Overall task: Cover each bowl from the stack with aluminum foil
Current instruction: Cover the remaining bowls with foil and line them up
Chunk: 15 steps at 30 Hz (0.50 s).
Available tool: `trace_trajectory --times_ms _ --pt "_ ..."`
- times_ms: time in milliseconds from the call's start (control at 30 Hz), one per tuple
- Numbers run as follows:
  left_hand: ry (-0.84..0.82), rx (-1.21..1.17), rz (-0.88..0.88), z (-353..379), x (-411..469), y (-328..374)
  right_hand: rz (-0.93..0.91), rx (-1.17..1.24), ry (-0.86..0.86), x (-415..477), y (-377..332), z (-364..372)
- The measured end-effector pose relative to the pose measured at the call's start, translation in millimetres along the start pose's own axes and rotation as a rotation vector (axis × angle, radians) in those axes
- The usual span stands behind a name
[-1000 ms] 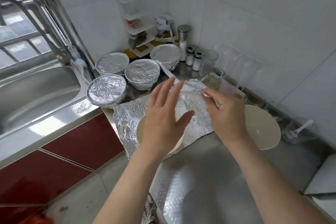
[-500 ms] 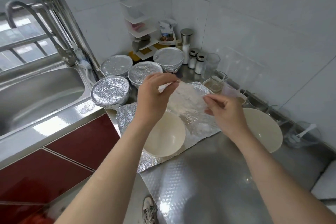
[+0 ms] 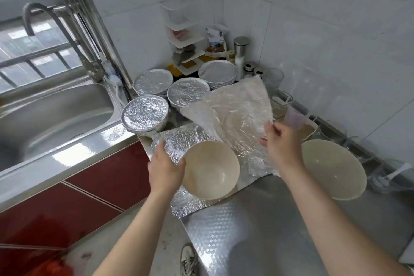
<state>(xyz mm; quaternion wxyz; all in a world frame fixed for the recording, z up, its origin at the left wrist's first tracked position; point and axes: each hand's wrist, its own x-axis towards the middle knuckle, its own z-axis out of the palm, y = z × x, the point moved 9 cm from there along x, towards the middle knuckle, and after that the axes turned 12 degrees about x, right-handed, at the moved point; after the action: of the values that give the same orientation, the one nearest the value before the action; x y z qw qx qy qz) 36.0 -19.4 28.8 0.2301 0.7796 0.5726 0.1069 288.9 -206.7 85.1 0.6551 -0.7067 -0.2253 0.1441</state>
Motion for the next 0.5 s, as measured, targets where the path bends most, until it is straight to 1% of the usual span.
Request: trace_trajectory --times_ms 33,67,100,133,200,300,367,433,500 --pt "-0.159 0.057 -0.088 27.0 -6.5 -20.6 0.027 0.048 0.036 -0.5 1.4 -4.8" --pt "-0.285 0.065 -0.138 48.2 -15.1 -31.3 0.045 0.090 0.066 -1.5 -0.9 -9.9" --pt "-0.356 0.032 -0.172 64.1 -20.7 -39.6 0.049 0.110 0.088 -2.7 -2.3 -14.0" --pt "-0.384 -0.016 -0.185 72.1 -24.8 -40.6 0.043 0.113 0.103 -4.9 -6.5 -17.7" --pt "-0.342 -0.095 -0.165 73.8 -25.4 -34.2 -0.022 0.063 0.092 -10.3 -20.1 -20.5" --pt "-0.309 -0.231 -0.144 74.7 -32.2 -14.7 -0.268 -0.092 0.012 -32.3 -51.7 -13.9" --pt "-0.324 -0.262 -0.096 81.8 -39.8 -1.0 -0.400 -0.172 -0.084 -53.7 -58.9 1.0" --pt "-0.375 -0.252 -0.073 96.3 -48.8 4.5 -0.549 -0.365 -0.170 -74.8 -52.1 19.6" --pt "-0.422 -0.235 -0.097 112.6 -54.7 -0.9 -0.653 -0.510 -0.242 -94.5 -29.5 36.2"
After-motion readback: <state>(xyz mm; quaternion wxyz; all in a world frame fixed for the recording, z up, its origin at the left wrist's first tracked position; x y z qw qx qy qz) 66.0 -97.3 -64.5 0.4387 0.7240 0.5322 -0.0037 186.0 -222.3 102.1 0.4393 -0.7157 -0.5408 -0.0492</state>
